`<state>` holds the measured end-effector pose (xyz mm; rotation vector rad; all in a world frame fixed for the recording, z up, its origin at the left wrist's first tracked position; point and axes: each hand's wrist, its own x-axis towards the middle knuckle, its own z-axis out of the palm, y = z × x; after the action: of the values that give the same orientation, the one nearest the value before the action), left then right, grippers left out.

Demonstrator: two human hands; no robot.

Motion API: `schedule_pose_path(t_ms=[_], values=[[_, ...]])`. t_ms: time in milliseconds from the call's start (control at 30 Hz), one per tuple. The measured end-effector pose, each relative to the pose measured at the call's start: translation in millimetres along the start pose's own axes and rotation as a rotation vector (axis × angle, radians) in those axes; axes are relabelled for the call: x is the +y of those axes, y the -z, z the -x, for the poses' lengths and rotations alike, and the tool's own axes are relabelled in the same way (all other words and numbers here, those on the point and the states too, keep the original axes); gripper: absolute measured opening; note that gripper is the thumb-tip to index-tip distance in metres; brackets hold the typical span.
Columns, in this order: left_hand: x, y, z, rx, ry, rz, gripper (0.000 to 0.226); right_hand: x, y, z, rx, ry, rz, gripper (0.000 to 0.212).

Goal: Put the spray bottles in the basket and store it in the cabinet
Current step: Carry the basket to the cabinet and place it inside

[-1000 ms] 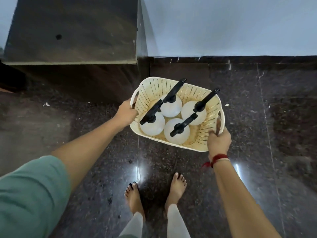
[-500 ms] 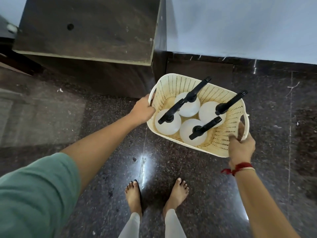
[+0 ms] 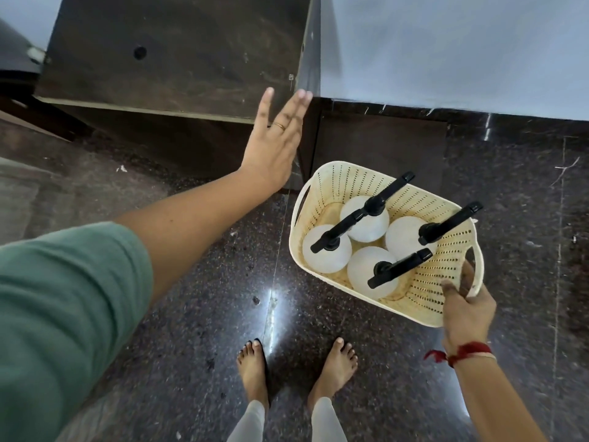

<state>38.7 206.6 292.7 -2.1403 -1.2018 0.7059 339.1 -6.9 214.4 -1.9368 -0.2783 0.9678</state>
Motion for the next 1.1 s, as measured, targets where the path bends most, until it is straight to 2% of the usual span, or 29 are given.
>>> schedule_pose_path(t_ms=[133, 233, 400, 700, 800, 900, 967, 1100], values=[[-2, 5, -2, -0.031, 0.003, -0.019, 0.046, 7, 2, 9, 0.021, -0.038, 0.014, 0.045], [1, 18, 0, -0.051, 0.025, 0.069, 0.03, 10, 6, 19, 0.03, -0.064, 0.02, 0.045], [9, 29, 8, -0.07, 0.035, 0.256, 0.036, 16, 17, 29, 0.069, -0.104, 0.041, 0.045], [22, 15, 80, -0.402, 0.101, 0.505, 0.018, 26, 17, 48, 0.136, -0.091, 0.093, 0.045], [16, 3, 97, -0.625, 0.235, 0.714, 0.031, 31, 12, 56, 0.121, -0.077, 0.118, 0.045], [9, -6, 108, -0.832, 0.274, 0.752, 0.053, 34, -1, 68, 0.096, -0.091, 0.174, 0.045], [5, -8, 118, -0.889, 0.248, 0.749, 0.066, 34, -13, 79, 0.078, -0.088, 0.209, 0.044], [3, -18, 148, -0.922, 0.234, 0.75, 0.071, 38, -37, 102, 0.047, -0.065, 0.261, 0.044]])
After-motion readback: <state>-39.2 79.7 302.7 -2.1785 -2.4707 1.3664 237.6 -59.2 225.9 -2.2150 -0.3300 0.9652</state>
